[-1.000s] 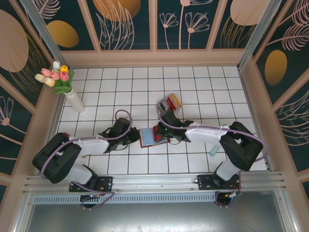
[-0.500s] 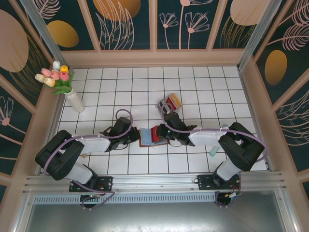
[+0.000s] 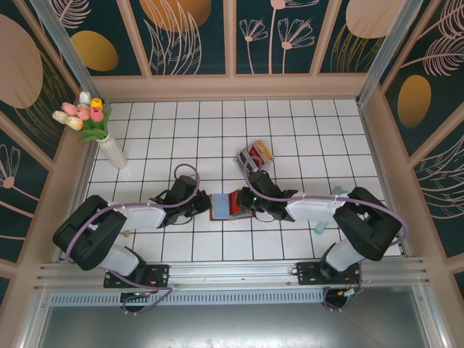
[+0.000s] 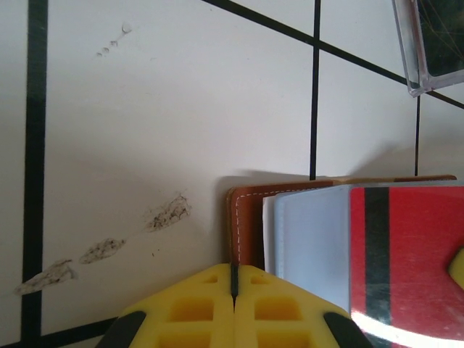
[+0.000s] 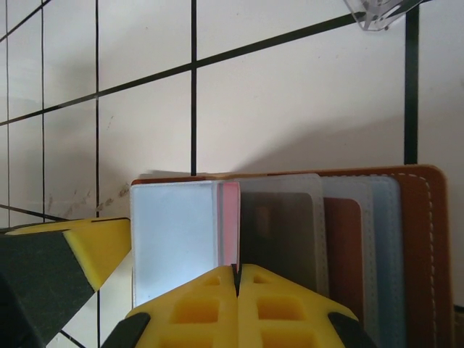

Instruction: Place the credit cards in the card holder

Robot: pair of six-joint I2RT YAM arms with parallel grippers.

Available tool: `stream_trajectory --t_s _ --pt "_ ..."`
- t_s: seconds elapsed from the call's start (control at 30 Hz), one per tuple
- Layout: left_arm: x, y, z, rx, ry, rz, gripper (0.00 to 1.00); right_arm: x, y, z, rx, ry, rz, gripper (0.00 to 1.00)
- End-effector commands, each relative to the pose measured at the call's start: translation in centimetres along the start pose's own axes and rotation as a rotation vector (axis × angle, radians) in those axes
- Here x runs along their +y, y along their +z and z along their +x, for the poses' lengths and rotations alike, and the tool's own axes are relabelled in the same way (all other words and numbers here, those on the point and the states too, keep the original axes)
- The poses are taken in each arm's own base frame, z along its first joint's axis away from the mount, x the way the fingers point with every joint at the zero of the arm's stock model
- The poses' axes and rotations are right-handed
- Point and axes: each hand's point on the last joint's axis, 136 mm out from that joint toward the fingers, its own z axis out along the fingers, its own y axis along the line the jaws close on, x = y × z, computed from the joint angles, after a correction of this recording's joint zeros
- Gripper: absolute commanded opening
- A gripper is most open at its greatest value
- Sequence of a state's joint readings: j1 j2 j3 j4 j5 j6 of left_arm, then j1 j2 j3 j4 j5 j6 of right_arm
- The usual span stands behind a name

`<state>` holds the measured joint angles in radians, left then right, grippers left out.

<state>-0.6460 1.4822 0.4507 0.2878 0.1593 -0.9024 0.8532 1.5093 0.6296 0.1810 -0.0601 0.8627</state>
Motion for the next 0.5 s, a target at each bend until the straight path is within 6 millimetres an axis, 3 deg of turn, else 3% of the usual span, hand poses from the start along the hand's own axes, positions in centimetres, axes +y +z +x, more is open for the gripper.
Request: stream_trajectory --t_s 0.0,0.47 --pt "0.0 0.0 0.2 0.007 -0.005 0.009 0.00 -1.5 -0.6 0.4 -0.005 -0.014 0.042 0.00" --pt "0.0 0.3 0.5 0.020 -0.006 0.015 0.00 -1.8 1.3 2.4 0.058 -0.001 0.005 0.00"
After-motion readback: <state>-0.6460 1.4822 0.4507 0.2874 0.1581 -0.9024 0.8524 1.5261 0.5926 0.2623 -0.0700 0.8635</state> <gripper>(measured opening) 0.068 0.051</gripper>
